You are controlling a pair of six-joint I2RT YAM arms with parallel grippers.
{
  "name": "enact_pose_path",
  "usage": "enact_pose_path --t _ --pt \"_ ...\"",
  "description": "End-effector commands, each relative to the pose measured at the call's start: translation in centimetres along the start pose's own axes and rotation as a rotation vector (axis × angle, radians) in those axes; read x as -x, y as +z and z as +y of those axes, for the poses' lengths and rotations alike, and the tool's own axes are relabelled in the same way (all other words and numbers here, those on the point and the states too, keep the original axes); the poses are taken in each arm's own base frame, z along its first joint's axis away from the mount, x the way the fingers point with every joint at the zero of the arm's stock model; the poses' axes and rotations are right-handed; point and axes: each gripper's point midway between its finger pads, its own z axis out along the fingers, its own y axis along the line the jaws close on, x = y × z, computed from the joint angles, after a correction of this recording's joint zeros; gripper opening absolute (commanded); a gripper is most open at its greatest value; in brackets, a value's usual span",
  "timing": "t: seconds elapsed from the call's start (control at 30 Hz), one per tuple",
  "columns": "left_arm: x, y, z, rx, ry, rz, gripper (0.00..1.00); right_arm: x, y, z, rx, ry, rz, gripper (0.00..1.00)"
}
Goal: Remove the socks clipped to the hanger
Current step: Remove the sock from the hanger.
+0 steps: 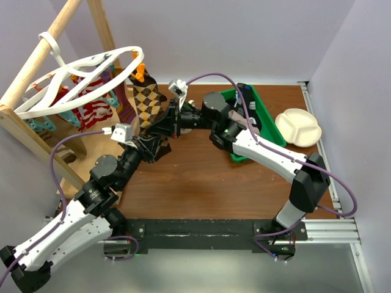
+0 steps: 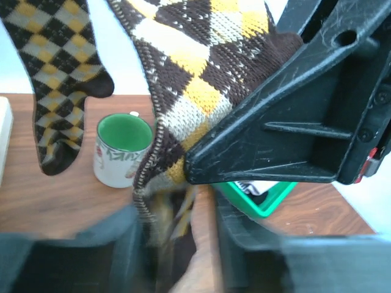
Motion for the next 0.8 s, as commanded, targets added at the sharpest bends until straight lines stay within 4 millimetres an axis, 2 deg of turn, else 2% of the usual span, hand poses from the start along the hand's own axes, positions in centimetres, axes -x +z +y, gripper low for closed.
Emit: enact_pose_path --t 0.0,0.03,0.07,0.17,0.2,0.3,0.47,0.57,0.67,0.73,0.77 --pt "0.4 0.5 -0.2 -0.004 -0.011 -0.022 0.07 2.5 0.4 0.6 -0.017 -0.041 -0.074 0.0" --pt "0.3 0.5 -0.2 0.0 -0.024 -0.018 0.0 2.3 0.5 0.3 -0.025 -0.044 -0.072 0.04" --pt "0.1 0.5 0.2 0.021 -0.028 -0.01 0.0 2.3 0.4 0.1 -0.039 -0.056 -0.075 0.15" --pt "-0.1 0.3 0.7 0.05 -0.054 -0.003 0.0 2.4 -0.1 -0.9 -0.104 -0.093 -0.091 0.38" --pt "0.0 0.1 0.7 0.051 -0.062 -0.005 0.0 2.3 -0.3 -1.3 -0.132 -0.102 -0.084 0.51" --pt "-0.7 -0.3 1.0 0.069 -0.086 0.027 0.0 2.6 -1.1 -2.7 -0.219 -0.161 -0.083 0.63" --pt "-1.5 -1.0 1.0 0.07 -0.099 0.084 0.0 3.3 -2.6 -4.5 -0.236 -0.229 -0.055 0.65" --pt "-1.9 -1.3 1.0 0.075 -0.118 0.112 0.0 4.4 -4.2 -5.1 -0.177 -0.208 -0.08 0.66" --pt "-2.3 -1.6 0.4 0.05 -0.135 0.142 0.0 6.5 -5.1 -5.0 -0.122 -0.236 -0.129 0.66" --pt "-2.7 -1.7 0.1 0.039 -0.152 0.162 0.0 6.7 -4.7 -5.1 -0.082 -0.25 -0.121 0.66" --pt "-2.8 -1.7 -0.1 0.03 -0.158 0.172 0.0 8.0 -4.6 -4.9 -0.066 -0.275 -0.139 0.66"
